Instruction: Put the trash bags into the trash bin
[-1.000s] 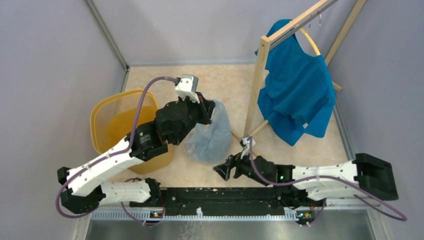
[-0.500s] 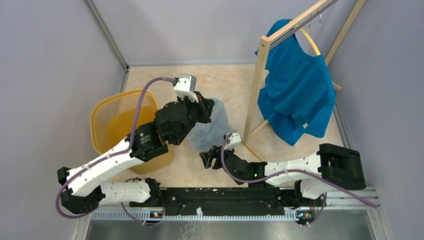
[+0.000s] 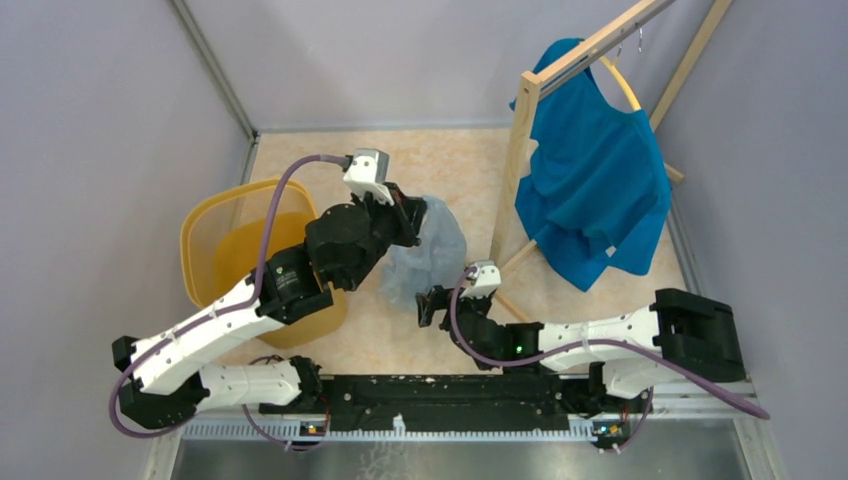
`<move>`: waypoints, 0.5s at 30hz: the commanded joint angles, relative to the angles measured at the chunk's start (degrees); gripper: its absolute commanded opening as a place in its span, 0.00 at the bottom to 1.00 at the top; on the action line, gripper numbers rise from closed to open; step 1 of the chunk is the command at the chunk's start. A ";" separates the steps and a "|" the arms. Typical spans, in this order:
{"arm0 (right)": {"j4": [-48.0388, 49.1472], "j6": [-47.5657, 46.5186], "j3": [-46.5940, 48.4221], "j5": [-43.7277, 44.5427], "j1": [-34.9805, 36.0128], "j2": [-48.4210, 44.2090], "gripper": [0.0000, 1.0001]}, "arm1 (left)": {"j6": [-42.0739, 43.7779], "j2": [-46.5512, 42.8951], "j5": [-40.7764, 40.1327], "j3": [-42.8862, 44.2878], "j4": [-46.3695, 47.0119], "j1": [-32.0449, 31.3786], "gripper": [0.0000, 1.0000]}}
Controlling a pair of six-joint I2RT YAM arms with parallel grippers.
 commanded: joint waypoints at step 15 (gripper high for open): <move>11.32 -7.73 -1.46 -3.62 -7.02 2.14 0.03 | 2.22 -6.14 4.49 1.69 -3.54 0.08 0.00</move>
